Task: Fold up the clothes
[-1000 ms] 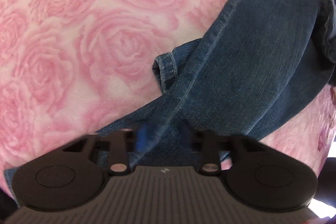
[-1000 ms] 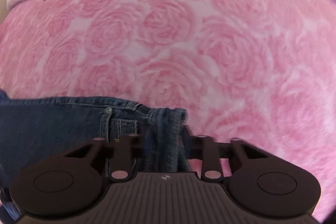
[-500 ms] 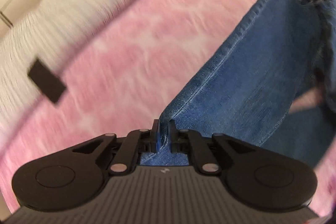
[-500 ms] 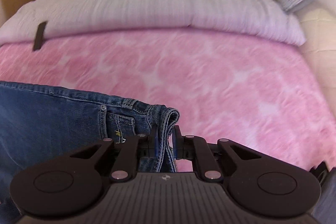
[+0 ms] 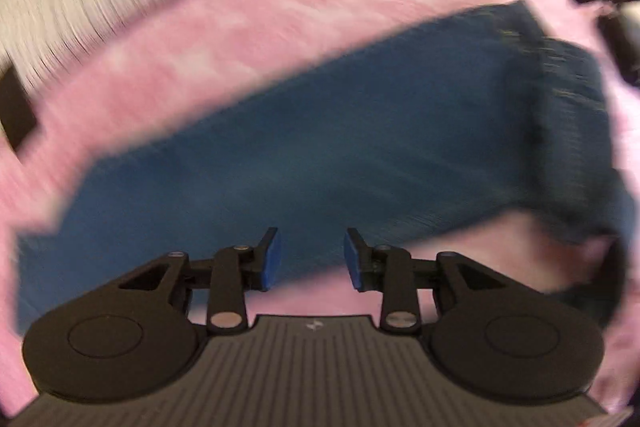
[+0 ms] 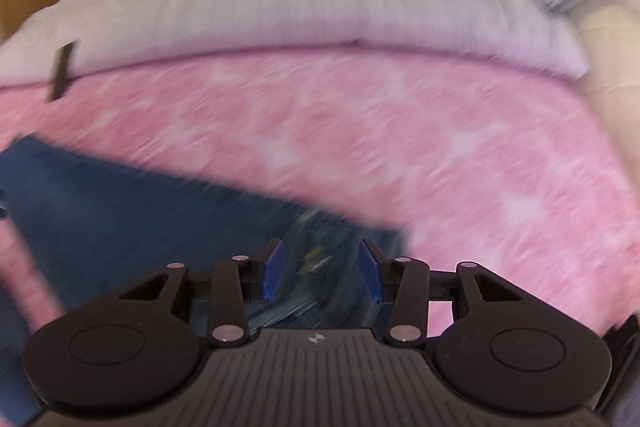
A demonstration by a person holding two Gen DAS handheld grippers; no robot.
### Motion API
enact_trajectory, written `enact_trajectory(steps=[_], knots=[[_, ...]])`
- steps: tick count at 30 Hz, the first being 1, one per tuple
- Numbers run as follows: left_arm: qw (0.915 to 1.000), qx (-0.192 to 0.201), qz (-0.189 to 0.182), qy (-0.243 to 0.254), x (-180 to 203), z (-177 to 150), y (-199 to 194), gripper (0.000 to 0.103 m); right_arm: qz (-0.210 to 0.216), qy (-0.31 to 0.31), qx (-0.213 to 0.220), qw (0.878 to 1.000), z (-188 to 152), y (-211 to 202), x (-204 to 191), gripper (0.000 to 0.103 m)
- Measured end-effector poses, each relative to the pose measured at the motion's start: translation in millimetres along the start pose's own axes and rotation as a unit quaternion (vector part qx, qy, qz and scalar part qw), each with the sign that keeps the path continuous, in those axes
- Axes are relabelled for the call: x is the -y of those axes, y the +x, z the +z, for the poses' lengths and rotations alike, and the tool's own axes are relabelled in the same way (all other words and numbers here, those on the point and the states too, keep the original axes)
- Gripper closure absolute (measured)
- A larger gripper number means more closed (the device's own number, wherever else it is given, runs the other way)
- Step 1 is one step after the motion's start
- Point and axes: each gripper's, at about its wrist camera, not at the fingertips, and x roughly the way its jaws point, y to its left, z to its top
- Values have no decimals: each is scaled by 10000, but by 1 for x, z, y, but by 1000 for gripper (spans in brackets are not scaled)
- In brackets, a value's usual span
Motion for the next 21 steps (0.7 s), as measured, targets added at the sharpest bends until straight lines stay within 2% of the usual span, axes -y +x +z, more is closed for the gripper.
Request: enact_trajectory(steps=[3, 4, 6, 7, 10, 12, 17, 19, 21], knots=[[9948, -69, -918, -431, 46, -28, -3, 70, 400, -384, -231, 9982, -14, -2, -32, 52], [9913, -58, -1212, -502, 63, -35, -3, 69, 547, -516, -320, 9967, -16, 2, -42, 50], [9817, -46, -1784, -667, 93, -41, -1, 59, 736, -711, -469, 9936, -15, 17, -56, 49], [9758, -13, -2067, -717, 109, -45, -1, 57, 825, -792, -532, 9920, -13, 25, -63, 49], [9646, 95, -2498, -835, 140, -54, 0, 57, 1062, -1044, -879, 9849, 2, 59, -73, 45], [9639, 164, -2495, -920, 147, -64, -1, 57, 1204, -1295, -1135, 9777, 8, 81, -79, 45], [9637, 330, -2351, -1224, 145, -85, -10, 56, 1038, -2008, -1531, 9620, 7, 109, -97, 45], [9631, 353, -2251, -1432, 136, -92, -15, 53, 977, -2091, -1792, 9564, 1, 106, -98, 45], [9666, 292, -2106, -1432, 131, -98, -18, 46, 912, -2087, -1917, 9547, -9, 94, -93, 45]])
